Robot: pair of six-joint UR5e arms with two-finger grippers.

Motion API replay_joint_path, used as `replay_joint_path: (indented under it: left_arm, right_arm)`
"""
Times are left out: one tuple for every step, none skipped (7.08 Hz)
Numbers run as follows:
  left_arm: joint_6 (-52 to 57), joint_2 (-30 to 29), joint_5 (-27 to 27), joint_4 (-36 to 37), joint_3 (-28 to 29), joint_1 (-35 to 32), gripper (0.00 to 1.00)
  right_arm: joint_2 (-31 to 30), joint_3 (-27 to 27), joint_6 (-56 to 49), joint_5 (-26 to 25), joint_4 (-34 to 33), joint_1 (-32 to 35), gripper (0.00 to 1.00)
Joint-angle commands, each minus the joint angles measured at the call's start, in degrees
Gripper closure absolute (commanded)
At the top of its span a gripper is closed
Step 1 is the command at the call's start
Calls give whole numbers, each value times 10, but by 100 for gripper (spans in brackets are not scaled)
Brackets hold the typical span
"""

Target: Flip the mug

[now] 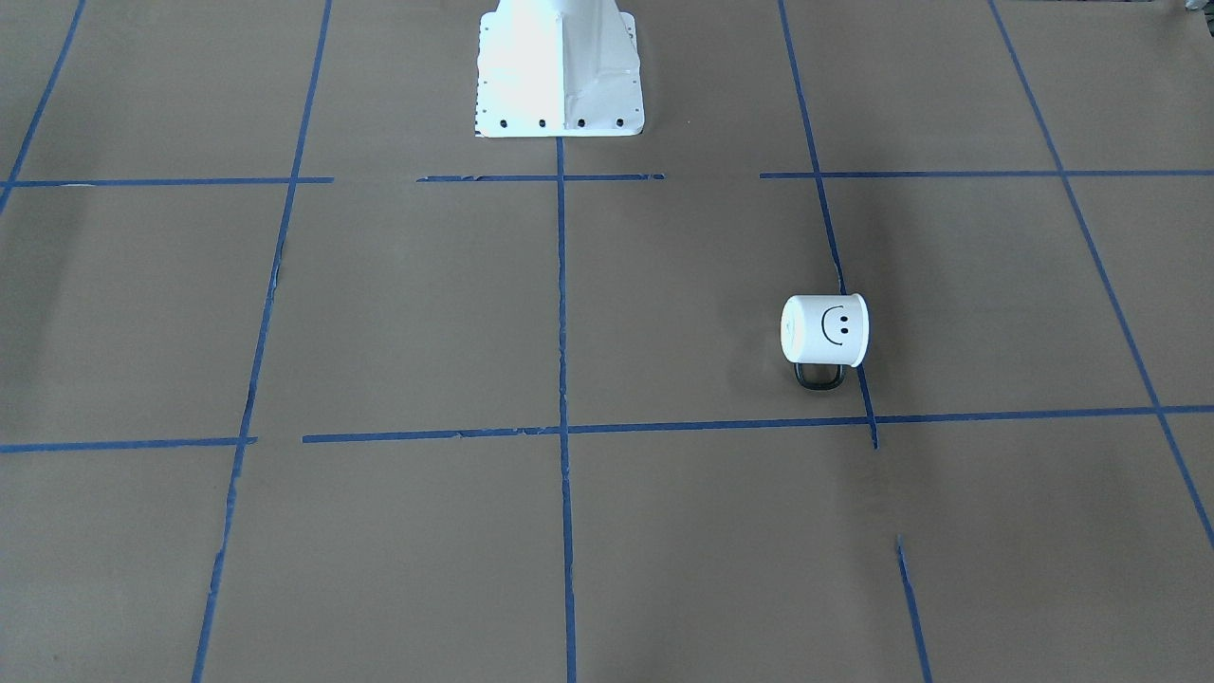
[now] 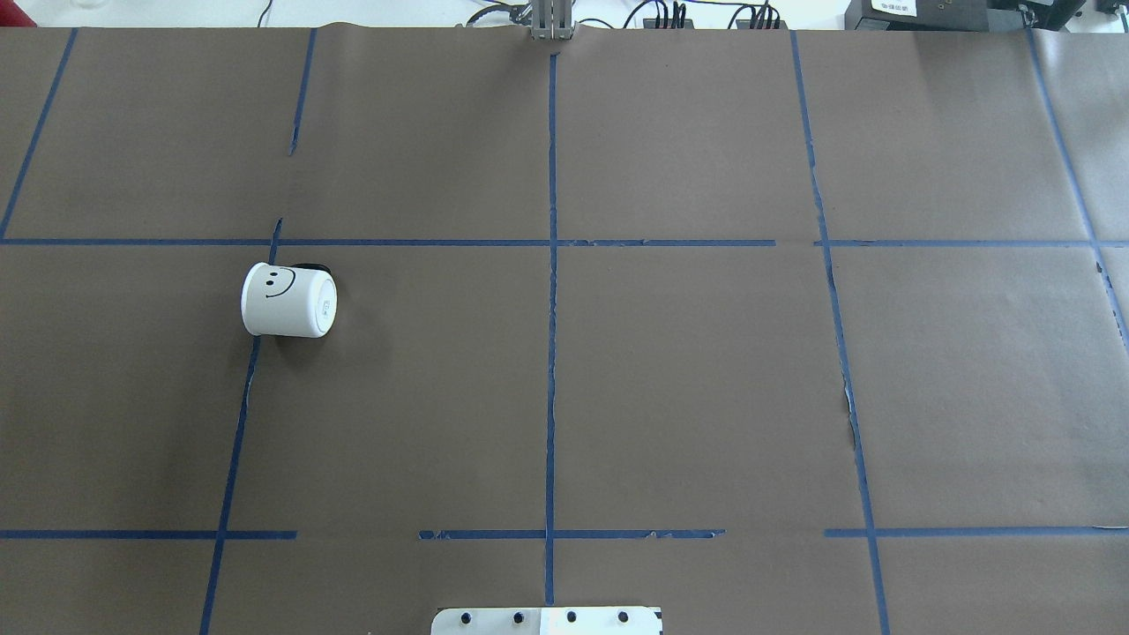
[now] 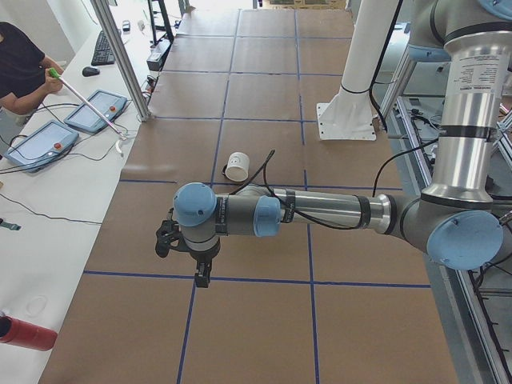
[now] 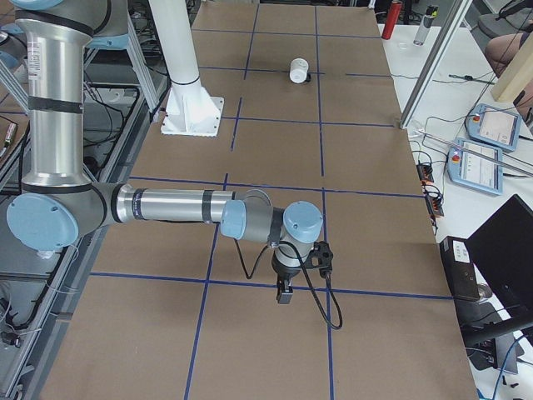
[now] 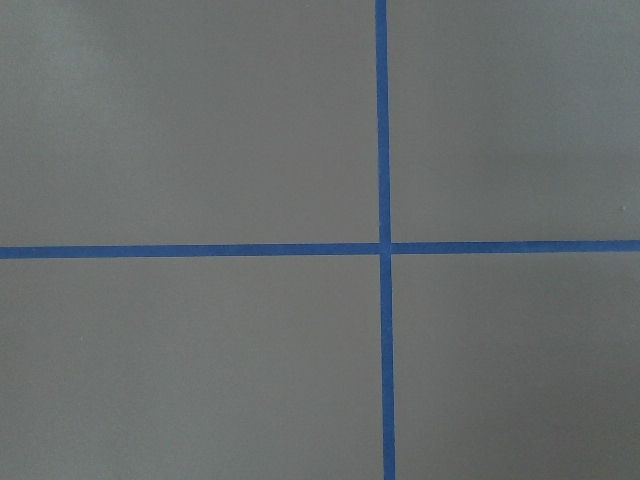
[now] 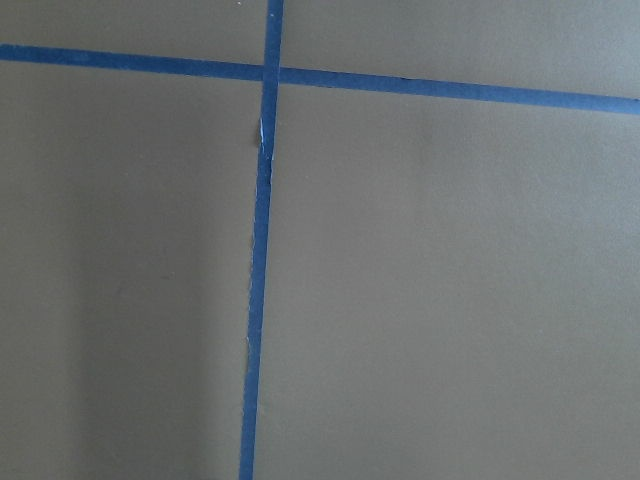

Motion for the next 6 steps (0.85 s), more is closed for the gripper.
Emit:
replay_joint_path:
  left_arm:
    - [1,8,-1,-20,-1,1,0]
    - [1,9,1,-22,-5,1,0]
    - [1,17,-2,-25,-7,2,0]
    - [1,17,-2,-29,-8,2,0]
    - [-6,18,-4,-29,-7,2,0]
    - [-6,18,-4,-29,-8,2,0]
  right_arm:
    - [0,0,0,0,0,0,0]
    - [0,0,0,0,0,0,0]
    - [0,0,0,0,0,0,0]
    - [0,0,0,0,0,0,0]
    - [0,0,0,0,0,0,0]
    - [0,0,0,0,0,0,0]
